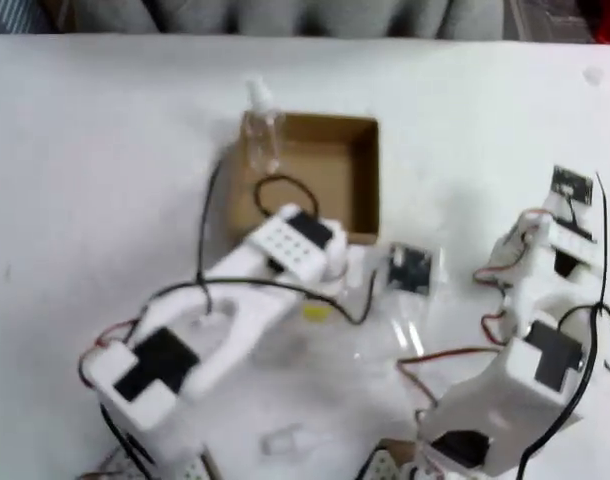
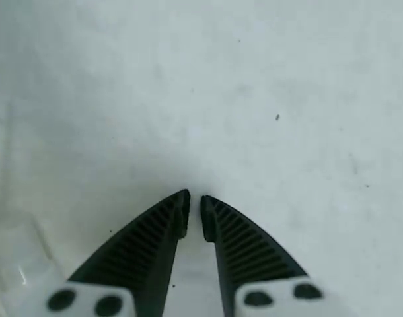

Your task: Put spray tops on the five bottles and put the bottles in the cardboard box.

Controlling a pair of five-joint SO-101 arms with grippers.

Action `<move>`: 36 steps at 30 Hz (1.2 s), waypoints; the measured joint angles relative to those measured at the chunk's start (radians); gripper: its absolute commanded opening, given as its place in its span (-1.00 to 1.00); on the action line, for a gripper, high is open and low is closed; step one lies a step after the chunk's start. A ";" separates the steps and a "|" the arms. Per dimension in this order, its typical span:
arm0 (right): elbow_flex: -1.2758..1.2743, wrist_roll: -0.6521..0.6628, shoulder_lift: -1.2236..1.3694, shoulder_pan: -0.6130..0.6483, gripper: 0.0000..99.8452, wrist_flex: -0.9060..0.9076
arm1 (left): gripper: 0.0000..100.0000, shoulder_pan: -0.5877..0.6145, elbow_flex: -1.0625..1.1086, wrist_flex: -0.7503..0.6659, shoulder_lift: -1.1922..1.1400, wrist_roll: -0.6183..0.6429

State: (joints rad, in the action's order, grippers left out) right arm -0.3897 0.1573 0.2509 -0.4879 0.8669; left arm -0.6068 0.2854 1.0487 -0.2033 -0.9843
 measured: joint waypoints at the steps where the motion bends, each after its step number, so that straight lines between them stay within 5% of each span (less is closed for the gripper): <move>1: 0.000 0.000 0.000 0.000 -0.96 0.000 | -0.49 -0.002 0.000 -0.011 -0.014 0.008; 11: 0.000 0.000 0.000 0.000 -0.96 0.000 | -0.51 -0.002 -0.006 -0.103 -0.120 0.035; 17: 0.000 0.000 0.000 0.000 -0.96 0.000 | -0.99 -0.006 -0.017 -0.100 -0.133 0.037; 30: 0.000 0.000 0.003 0.000 -0.96 0.000 | -0.96 -0.021 -0.018 -0.051 -0.114 0.040; 36: 0.000 0.000 0.003 0.000 -0.96 0.000 | -0.96 -0.020 -0.008 0.002 0.038 0.149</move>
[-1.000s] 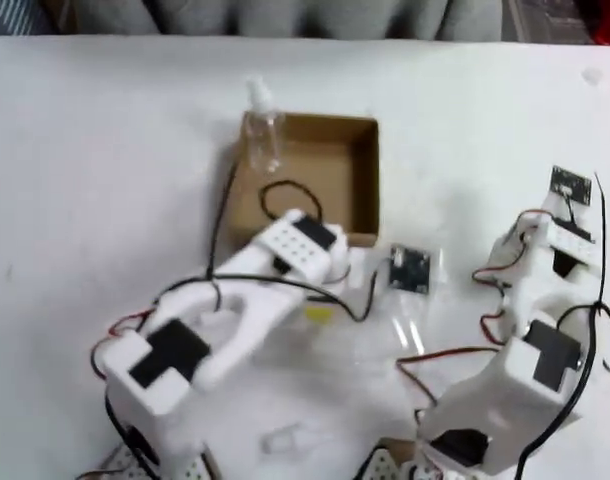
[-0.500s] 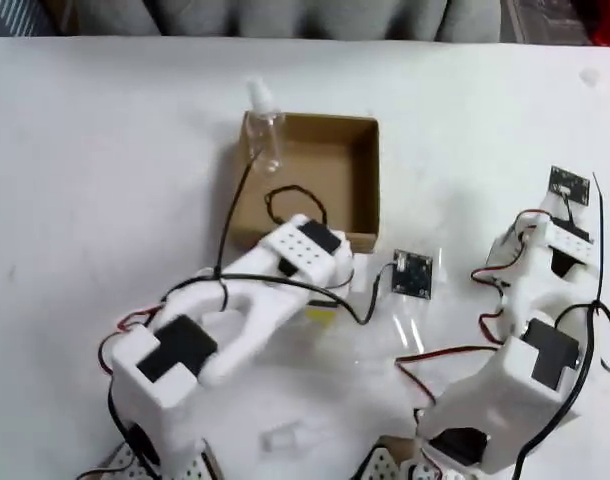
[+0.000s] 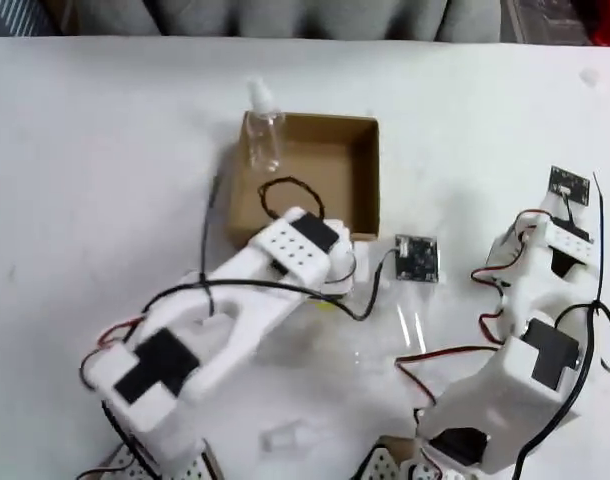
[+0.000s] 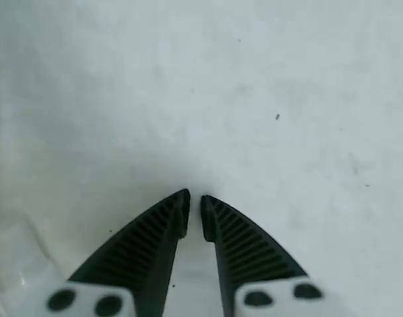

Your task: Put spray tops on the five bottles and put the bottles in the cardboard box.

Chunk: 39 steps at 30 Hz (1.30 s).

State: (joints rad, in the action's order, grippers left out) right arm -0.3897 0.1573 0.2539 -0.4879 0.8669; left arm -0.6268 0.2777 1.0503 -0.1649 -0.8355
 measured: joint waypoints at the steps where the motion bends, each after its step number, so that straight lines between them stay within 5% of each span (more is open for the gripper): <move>1: 0.000 0.000 0.000 0.000 -0.96 0.000 | -0.96 0.000 0.000 0.025 0.029 0.009; 11: 0.000 0.000 0.000 0.000 -0.96 0.000 | -0.96 0.080 0.000 0.238 0.244 0.046; 19: 0.000 0.000 0.000 0.000 -0.96 0.000 | -0.96 0.276 0.000 0.368 0.486 0.232; 29: 0.158 0.003 0.031 0.040 -0.97 0.127 | -0.96 0.772 0.000 0.508 0.585 0.290; 39: 0.623 -0.038 0.031 0.216 -0.97 0.697 | -0.96 1.229 0.000 0.468 0.585 0.290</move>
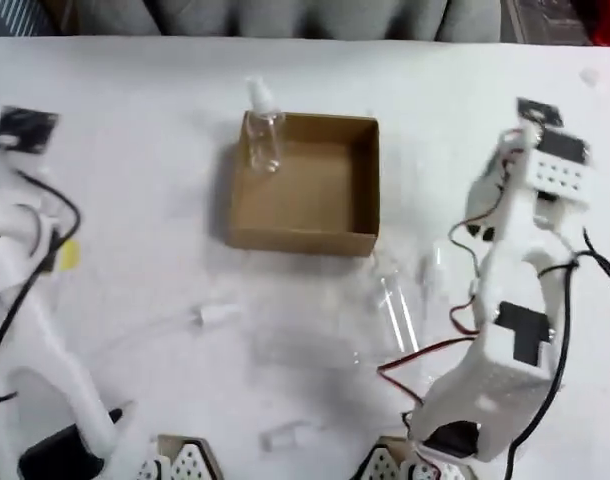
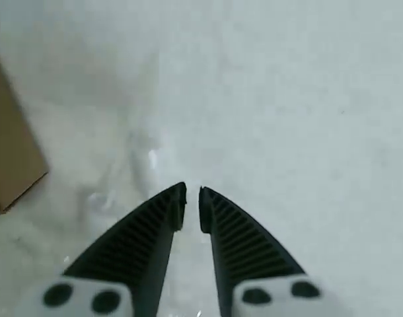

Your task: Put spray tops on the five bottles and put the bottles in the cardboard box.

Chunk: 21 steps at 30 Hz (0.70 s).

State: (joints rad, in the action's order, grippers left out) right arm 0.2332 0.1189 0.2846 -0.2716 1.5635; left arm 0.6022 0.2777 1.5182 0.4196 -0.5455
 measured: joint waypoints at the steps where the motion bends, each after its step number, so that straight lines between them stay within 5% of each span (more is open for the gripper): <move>1: 0.041 -0.021 0.000 0.028 -0.97 0.064 | -0.96 0.025 0.000 -0.005 0.000 0.000; 12: -0.008 -0.060 -0.262 0.365 -0.97 0.135 | -0.96 0.218 0.222 -0.301 0.000 0.000; 18: -0.158 0.160 -0.450 0.717 -0.96 0.129 | -0.96 0.270 0.265 -0.350 0.000 0.000; 21: -0.255 0.284 -0.500 0.878 -0.79 0.078 | -0.96 0.305 0.265 -0.350 0.000 0.000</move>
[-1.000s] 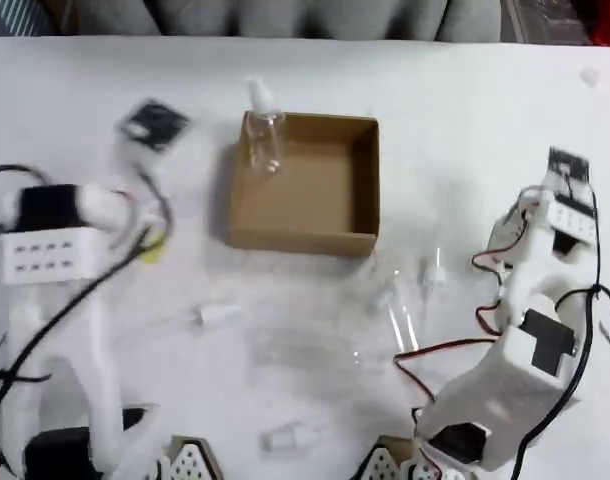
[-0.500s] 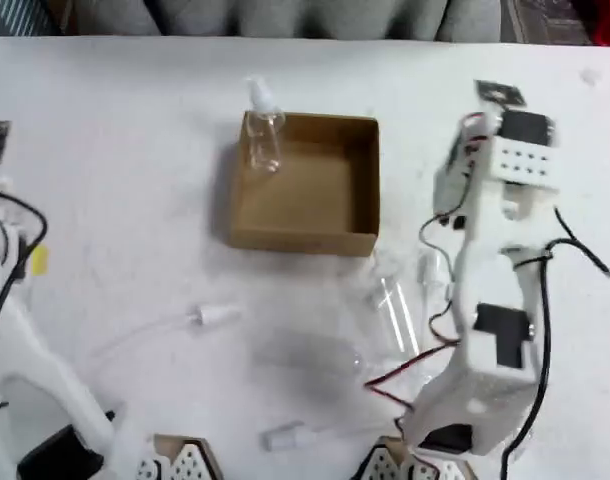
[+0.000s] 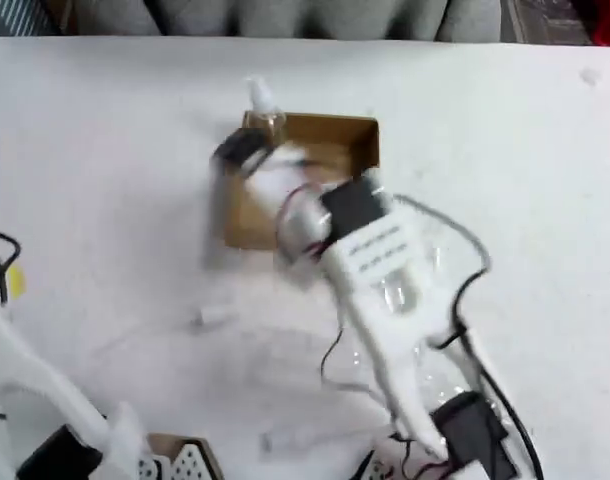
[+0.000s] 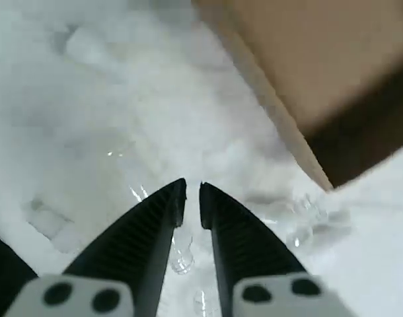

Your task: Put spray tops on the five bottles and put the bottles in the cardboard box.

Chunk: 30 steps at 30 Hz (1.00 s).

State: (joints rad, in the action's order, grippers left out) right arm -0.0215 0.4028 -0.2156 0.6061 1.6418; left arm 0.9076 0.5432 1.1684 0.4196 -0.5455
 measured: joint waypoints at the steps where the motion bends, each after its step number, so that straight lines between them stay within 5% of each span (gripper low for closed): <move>1: -0.034 0.035 -0.011 0.049 -0.71 -0.025 | -0.96 0.011 0.000 0.000 0.000 0.000; 4: -0.140 0.104 -0.025 0.178 -0.55 -0.118 | -0.96 0.041 0.000 -0.018 0.000 0.000; 11: -0.445 0.284 -0.025 0.399 -0.53 -0.399 | -0.96 0.086 0.000 -0.060 0.000 0.000; 21: -0.605 0.356 -0.025 0.413 -0.53 -0.680 | -0.96 0.104 0.015 -0.068 0.000 -0.080; 30: -0.643 0.356 0.081 0.413 -0.53 -0.896 | -0.96 0.110 0.152 -0.230 0.000 -0.083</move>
State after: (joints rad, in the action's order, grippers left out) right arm -0.6644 0.7587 -0.1343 1.0188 0.7457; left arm 1.0180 0.6951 0.9383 0.4196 -0.6283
